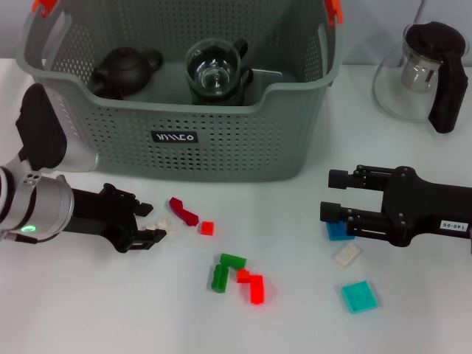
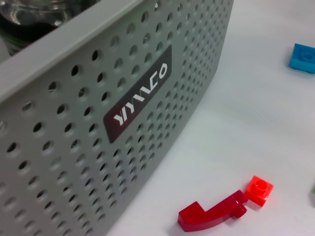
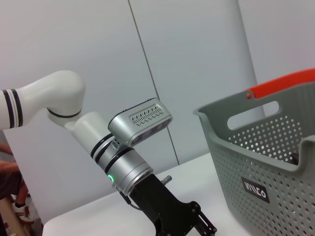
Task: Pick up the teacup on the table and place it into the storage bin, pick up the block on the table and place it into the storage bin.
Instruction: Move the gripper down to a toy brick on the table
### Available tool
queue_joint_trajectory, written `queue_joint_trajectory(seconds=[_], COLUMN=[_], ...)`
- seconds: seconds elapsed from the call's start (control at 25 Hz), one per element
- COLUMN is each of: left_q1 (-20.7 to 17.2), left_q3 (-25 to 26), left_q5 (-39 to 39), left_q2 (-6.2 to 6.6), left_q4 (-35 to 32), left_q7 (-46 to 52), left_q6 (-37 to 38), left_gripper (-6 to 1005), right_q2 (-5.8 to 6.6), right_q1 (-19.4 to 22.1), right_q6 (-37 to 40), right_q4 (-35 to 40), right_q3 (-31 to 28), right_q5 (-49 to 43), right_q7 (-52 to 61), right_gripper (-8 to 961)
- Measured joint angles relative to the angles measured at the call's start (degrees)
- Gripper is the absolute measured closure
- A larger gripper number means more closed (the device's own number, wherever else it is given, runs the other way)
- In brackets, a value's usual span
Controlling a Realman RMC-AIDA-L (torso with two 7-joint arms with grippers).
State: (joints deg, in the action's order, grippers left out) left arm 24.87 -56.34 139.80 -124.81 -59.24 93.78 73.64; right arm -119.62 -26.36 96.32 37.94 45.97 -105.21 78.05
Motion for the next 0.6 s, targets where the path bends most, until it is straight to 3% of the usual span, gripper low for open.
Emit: queue_joint_trajectory(seconds=[0.44, 0.6], left_q1=[-0.1, -0.1], left_q3=[-2.0, -1.6], left_q5=[0.6, 0.2], left_q2=[0.0, 0.0], left_q4=[-0.1, -0.8], left_q7=[0.2, 0.4], left_q6=[-1.0, -0.6], left_gripper=[564, 745], right_q2=[0.09, 0.1], right_q1=[-0.1, -0.1], right_q6=[0.0, 0.0], right_q4=[0.1, 0.1], right_q3=[0.0, 0.0], right_q5=[0.0, 0.0], right_q7=[0.0, 0.0], right_gripper=[288, 288])
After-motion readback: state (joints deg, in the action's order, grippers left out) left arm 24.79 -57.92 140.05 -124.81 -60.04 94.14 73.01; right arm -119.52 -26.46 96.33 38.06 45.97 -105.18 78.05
